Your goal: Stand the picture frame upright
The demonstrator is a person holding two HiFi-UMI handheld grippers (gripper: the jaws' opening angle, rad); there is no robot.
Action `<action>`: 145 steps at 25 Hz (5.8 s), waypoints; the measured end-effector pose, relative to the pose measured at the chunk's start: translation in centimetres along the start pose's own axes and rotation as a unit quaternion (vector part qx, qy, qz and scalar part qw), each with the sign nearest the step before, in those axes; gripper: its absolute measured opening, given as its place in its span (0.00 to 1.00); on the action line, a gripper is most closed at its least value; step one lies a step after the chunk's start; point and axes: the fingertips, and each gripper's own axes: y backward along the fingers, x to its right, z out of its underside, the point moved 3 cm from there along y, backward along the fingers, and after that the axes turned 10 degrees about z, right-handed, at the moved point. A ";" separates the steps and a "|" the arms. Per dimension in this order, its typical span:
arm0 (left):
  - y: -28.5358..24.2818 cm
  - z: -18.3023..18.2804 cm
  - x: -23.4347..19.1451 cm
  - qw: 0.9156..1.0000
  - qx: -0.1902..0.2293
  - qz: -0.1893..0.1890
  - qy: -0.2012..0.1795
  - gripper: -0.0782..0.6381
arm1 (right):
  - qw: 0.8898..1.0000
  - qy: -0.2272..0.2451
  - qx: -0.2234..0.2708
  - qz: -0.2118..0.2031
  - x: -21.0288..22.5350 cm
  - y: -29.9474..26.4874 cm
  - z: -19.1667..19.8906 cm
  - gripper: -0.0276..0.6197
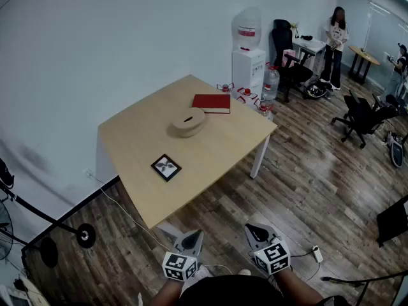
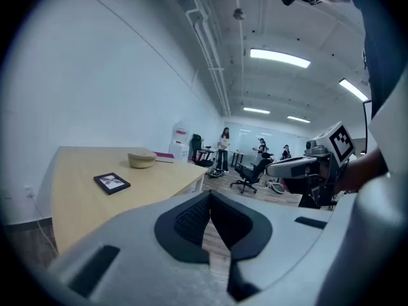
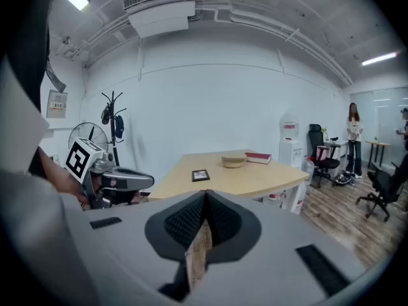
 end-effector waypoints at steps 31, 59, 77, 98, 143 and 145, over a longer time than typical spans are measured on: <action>6.1 -1.4 -10.8 0.998 0.038 -0.053 0.004 0.10 | 0.999 -0.047 0.004 -0.028 -5.3 -10.2 -3.8 0.06; 0.2 -6.5 -26.2 0.979 0.042 -0.196 0.036 0.10 | 0.991 0.008 -0.002 -0.132 -0.9 -29.7 -10.4 0.06; -3.8 -8.0 -29.6 0.946 0.033 -0.318 0.055 0.10 | 0.973 0.040 0.001 -0.228 2.1 -39.4 -13.7 0.06; 1.0 -7.4 -36.8 0.937 0.047 -0.339 0.074 0.10 | 0.949 0.115 -0.117 -0.271 -7.8 -51.2 -9.3 0.06; 2.1 -5.0 -43.3 0.950 0.040 -0.284 0.122 0.10 | 0.910 0.106 -0.359 -0.180 -12.8 -61.1 -1.1 0.14; 2.2 -4.9 -43.5 0.951 0.040 -0.282 0.122 0.10 | 0.914 0.113 -0.347 -0.177 -12.9 -61.0 -1.6 0.14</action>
